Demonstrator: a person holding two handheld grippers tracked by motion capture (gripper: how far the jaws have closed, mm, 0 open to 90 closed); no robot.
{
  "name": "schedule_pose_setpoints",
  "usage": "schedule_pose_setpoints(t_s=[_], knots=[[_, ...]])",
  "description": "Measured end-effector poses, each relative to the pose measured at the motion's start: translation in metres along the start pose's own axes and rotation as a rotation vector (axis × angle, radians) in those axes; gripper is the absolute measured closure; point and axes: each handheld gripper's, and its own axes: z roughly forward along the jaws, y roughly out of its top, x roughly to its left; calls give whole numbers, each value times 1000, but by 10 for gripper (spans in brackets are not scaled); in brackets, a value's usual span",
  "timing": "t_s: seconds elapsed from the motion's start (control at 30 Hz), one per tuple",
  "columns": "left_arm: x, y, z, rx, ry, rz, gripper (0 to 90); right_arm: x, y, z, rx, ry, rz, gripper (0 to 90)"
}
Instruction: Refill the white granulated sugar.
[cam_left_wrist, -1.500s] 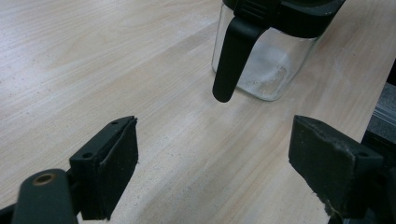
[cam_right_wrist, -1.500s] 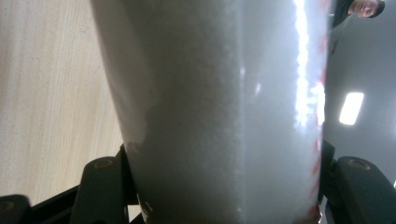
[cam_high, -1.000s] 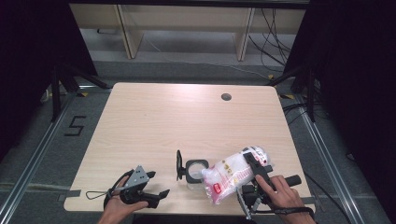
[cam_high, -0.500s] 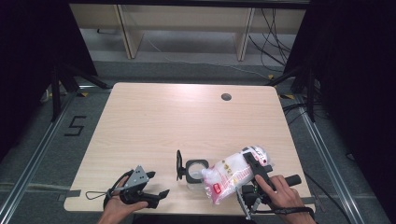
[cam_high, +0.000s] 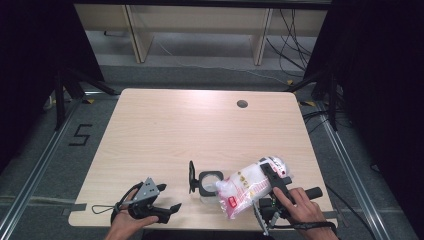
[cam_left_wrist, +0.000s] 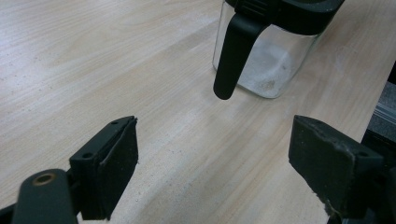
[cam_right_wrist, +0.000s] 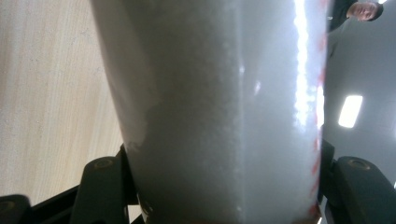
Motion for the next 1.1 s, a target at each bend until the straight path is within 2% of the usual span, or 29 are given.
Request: schedule_pose_setpoints(t_s=[0.5, 0.77, 1.03, 1.07, 1.1], knots=[[0, 0, 0, 2, 0, 4, 154, 1, -1, 1, -16, -10, 2, 389], [0, 0, 0, 0, 0, 0, 154, 0, -1, 2, -27, -18, -15, 389], [0, 0, 0, 0, 0, 0, 154, -1, 0, 0, -11, -14, -21, 389], [0, 0, 0, 0, 0, 1, 154, 2, 0, 0, -6, -11, 12, 389], [0, 0, 0, 0, 0, 0, 154, 0, 0, 0, -8, -10, -7, 389]])
